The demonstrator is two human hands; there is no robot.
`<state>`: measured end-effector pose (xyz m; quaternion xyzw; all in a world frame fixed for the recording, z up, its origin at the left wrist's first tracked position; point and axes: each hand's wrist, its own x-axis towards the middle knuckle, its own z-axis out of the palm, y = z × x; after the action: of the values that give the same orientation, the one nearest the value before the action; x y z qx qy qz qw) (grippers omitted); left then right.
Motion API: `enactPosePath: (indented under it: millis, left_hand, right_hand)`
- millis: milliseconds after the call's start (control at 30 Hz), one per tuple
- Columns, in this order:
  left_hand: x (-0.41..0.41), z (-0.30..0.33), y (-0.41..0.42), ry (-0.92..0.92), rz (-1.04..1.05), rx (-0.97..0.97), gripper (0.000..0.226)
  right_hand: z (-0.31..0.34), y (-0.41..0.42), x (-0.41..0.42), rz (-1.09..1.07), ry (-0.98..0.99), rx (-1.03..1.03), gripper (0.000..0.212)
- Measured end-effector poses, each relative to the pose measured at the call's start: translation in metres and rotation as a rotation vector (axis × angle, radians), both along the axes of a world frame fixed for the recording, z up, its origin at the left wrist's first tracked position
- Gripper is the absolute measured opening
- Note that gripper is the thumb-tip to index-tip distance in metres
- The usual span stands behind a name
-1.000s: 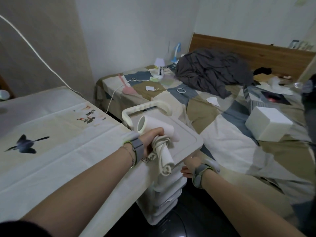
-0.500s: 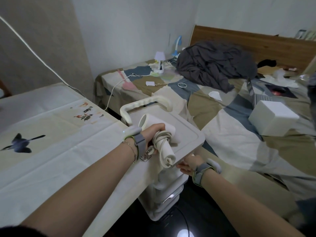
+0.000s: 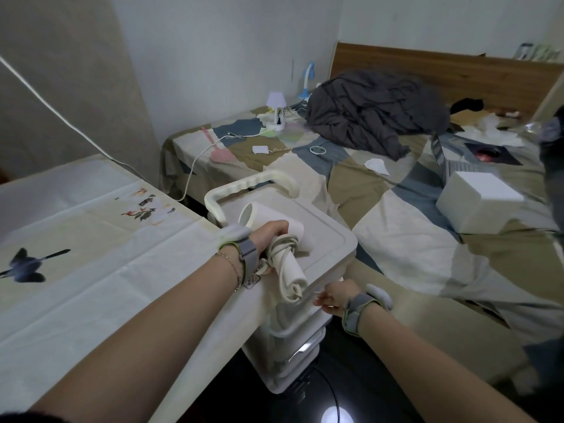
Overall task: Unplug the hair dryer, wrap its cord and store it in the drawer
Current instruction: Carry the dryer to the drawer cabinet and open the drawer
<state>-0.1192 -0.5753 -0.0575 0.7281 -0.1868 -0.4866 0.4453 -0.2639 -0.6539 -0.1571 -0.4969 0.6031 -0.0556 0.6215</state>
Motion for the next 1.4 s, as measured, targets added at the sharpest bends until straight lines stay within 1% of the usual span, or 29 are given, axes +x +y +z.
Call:
enactPosePath:
  millis: [67,133,333,567,733,833,1000,1133,1267,1333,1400]
  left_hand:
    - [-0.001,0.000,-0.001,-0.008,-0.010,0.011,0.025]
    - [-0.001,0.001,-0.001,-0.012,-0.009,0.024,0.024]
    - [-0.003,0.004,0.001,-0.037,0.013,0.023,0.029]
    - [-0.012,0.007,0.004,-0.090,0.012,0.011,0.027]
    - [-0.013,0.008,0.005,-0.086,0.031,0.012,0.029]
    - [-0.015,0.009,0.007,-0.069,0.058,0.004,0.030]
    - [-0.017,0.009,0.005,-0.097,0.063,-0.019,0.031]
    - [-0.019,0.009,0.006,-0.094,0.055,0.004,0.032]
    - [-0.022,0.008,0.004,-0.163,0.034,-0.043,0.034]
    - [-0.023,0.008,0.004,-0.155,0.035,-0.037,0.032]
    - [-0.023,0.008,0.006,-0.137,0.046,-0.024,0.031]
  right_hand:
    - [0.002,0.000,-0.008,0.036,0.013,-0.002,0.033]
    - [0.001,-0.001,-0.016,0.012,0.015,0.021,0.034]
    - [0.000,0.004,-0.038,-0.054,-0.005,0.050,0.021]
    - [0.003,0.011,-0.055,-0.068,-0.027,0.080,0.026]
    - [0.003,0.013,-0.066,-0.110,-0.059,0.098,0.017]
    - [0.004,0.014,-0.074,-0.128,-0.075,0.103,0.023]
    - [0.000,0.014,-0.086,-0.148,-0.085,0.125,0.026]
    - [0.000,0.014,-0.093,-0.140,-0.060,0.142,0.023]
    - [0.001,0.014,-0.100,-0.141,-0.047,0.157,0.015]
    - [0.002,0.015,-0.105,-0.134,-0.043,0.164,0.012]
    - [0.004,0.015,-0.110,-0.123,-0.037,0.172,0.014]
